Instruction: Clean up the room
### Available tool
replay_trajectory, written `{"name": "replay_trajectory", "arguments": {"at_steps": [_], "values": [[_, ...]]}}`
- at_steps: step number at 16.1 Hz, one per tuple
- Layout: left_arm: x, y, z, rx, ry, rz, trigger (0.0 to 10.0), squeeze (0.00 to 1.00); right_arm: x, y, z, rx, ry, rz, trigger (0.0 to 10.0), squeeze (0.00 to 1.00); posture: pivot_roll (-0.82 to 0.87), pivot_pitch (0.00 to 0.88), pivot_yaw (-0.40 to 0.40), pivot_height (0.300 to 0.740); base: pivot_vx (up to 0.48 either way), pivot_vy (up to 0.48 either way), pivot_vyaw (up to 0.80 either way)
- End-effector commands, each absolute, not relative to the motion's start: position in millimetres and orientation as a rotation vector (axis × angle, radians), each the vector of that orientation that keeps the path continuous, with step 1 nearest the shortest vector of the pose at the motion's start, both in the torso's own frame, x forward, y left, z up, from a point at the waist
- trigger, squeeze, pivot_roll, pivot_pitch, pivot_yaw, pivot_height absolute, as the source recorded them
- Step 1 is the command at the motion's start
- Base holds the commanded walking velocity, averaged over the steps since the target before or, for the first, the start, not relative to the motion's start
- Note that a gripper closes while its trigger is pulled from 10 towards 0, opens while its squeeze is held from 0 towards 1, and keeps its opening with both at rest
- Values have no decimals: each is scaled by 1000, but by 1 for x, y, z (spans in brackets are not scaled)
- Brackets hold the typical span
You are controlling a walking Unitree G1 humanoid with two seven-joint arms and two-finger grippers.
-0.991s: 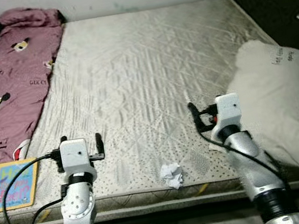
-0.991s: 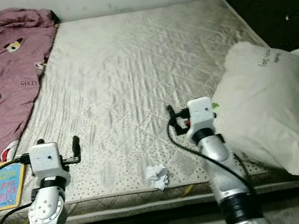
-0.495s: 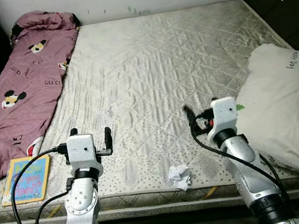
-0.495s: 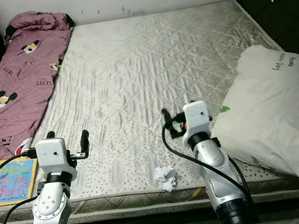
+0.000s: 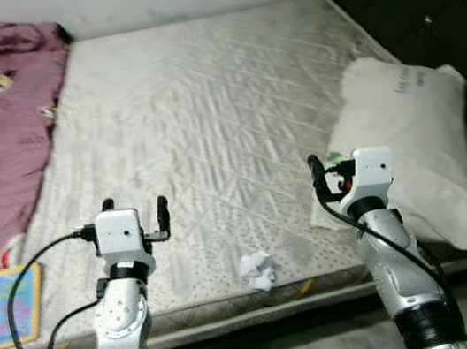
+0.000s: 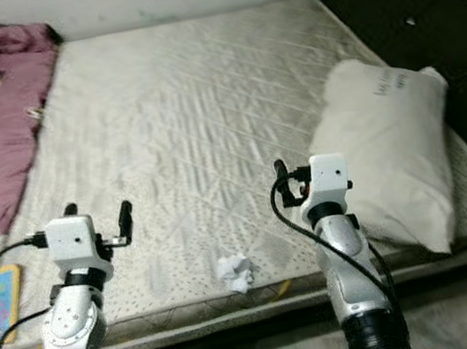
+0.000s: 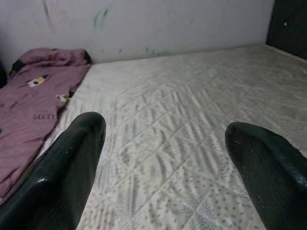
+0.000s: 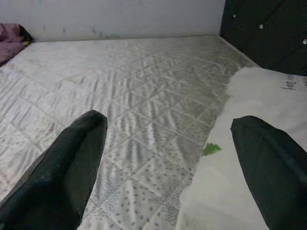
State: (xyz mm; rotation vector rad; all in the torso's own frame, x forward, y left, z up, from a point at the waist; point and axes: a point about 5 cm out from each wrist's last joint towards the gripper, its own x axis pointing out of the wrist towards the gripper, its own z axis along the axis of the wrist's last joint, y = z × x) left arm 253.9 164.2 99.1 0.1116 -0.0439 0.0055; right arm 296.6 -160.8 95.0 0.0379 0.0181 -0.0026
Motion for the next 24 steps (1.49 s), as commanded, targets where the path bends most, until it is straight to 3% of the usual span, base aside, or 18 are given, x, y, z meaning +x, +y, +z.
{"name": "replay_trajectory", "arguments": {"at_steps": [1,7,16,24], "values": [[250,171,98,118,-28,34,10000,0,296,-154,100,50,7,28,10000,0,-16,147,-7,740,0,0,0],[248,174,98,69,-32,52,10000,0,293,-151,99,55,20,58,10000,0,-22,151,-10,740,0,0,0],[251,175,96,83,-15,113,10000,0,296,-149,99,47,35,92,10000,0,-27,145,-24,641,0,0,0],[252,183,92,67,18,221,10000,0,297,-146,96,42,54,124,10000,0,-27,137,-29,641,0,0,0]]}}
